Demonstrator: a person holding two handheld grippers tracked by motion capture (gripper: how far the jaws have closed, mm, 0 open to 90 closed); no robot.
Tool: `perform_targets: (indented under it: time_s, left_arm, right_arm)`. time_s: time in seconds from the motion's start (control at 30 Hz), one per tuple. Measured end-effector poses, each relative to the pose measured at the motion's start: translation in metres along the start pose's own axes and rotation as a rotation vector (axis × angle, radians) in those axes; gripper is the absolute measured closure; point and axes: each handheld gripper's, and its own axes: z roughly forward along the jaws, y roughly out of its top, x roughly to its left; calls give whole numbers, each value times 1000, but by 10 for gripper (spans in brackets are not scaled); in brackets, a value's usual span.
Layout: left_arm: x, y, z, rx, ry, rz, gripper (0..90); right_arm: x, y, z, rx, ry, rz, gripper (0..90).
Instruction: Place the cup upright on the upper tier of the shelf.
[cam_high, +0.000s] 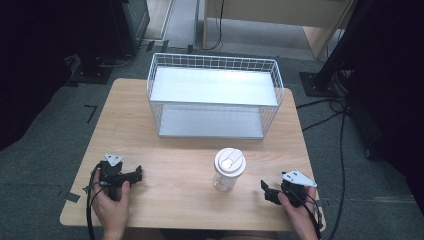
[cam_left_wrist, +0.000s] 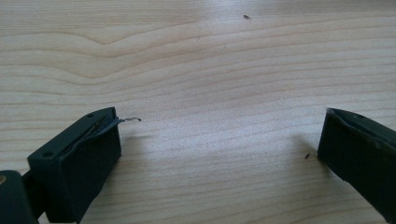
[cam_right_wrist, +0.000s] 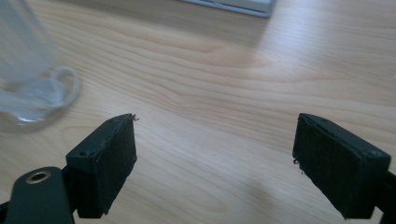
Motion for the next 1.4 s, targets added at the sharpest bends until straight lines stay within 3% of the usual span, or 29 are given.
perform_targets:
  time_s: [0.3,0.7,0.87,1.03,1.4]
  left_arm:
    - [0,0,0,0,0,0,0]
    - [0,0,0,0,0,0,0]
    - [0,0,0,0,0,0,0]
    - [0,0,0,0,0,0,0]
    - [0,0,0,0,0,0,0]
  right_arm:
    - [25,8,-5,-23,89,-22,99]
    - [47,17,-6,-23,146,-15,40]
    - [58,20,-6,-33,158,-29,40]
    - [68,22,-5,-28,209,-71,43]
    - [86,30,-2,-61,245,-82,54]
